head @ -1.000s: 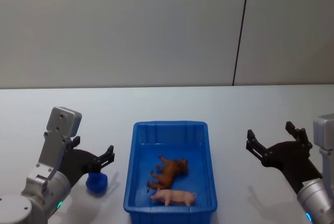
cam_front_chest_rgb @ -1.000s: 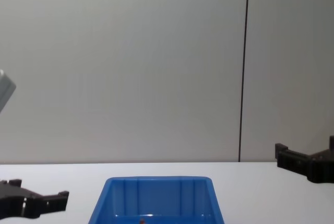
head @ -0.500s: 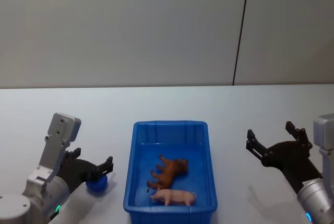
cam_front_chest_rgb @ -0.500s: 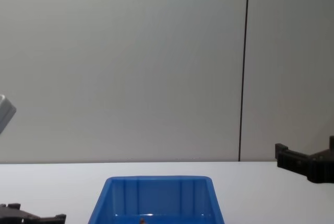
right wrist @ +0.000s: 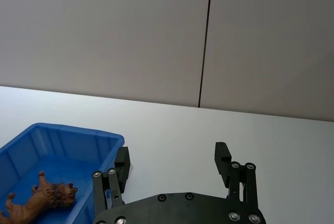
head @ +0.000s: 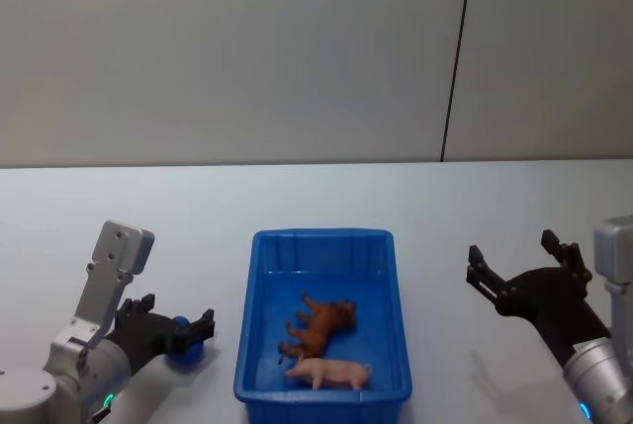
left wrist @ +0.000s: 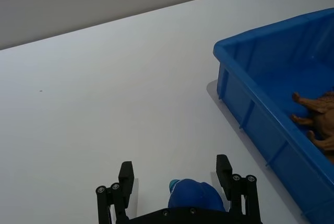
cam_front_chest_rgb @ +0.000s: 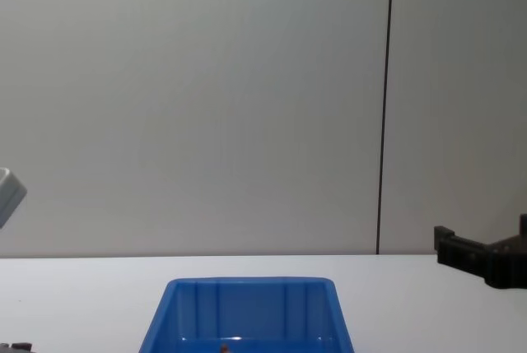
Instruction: Pick up the two dolls from the table and place them into the box.
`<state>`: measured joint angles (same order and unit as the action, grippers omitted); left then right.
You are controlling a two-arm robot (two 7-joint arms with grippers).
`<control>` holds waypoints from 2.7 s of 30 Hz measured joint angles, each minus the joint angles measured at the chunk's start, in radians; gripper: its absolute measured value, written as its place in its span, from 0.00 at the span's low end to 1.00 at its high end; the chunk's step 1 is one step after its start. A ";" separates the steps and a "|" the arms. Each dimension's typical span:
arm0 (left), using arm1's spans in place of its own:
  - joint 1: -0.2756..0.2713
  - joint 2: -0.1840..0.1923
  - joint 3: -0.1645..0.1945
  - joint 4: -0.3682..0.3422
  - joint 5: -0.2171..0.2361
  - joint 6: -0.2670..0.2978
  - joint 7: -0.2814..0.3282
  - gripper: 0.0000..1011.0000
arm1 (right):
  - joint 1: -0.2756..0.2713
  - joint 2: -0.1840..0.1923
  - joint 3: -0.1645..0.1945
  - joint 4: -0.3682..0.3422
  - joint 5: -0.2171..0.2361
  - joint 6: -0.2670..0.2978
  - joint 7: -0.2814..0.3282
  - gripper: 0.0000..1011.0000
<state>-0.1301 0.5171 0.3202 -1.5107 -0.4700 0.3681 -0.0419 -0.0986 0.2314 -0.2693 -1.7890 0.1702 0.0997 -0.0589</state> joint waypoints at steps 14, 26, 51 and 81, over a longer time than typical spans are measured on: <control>0.004 0.000 -0.005 -0.004 -0.013 0.031 -0.011 0.75 | 0.000 0.000 0.000 0.000 0.000 0.000 0.000 0.99; 0.011 -0.004 -0.007 -0.012 -0.024 0.046 -0.004 0.37 | 0.000 0.000 0.000 0.000 0.000 0.000 0.000 0.99; -0.005 -0.025 -0.012 -0.071 0.012 -0.014 0.018 0.20 | 0.000 0.000 0.000 0.000 0.000 0.000 0.000 0.99; -0.056 -0.037 -0.008 -0.097 0.028 -0.166 -0.286 0.19 | 0.000 0.000 0.000 0.000 0.000 0.000 0.000 0.99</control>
<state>-0.1864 0.4802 0.3123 -1.6077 -0.4419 0.2021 -0.3276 -0.0986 0.2314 -0.2693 -1.7889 0.1702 0.0997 -0.0589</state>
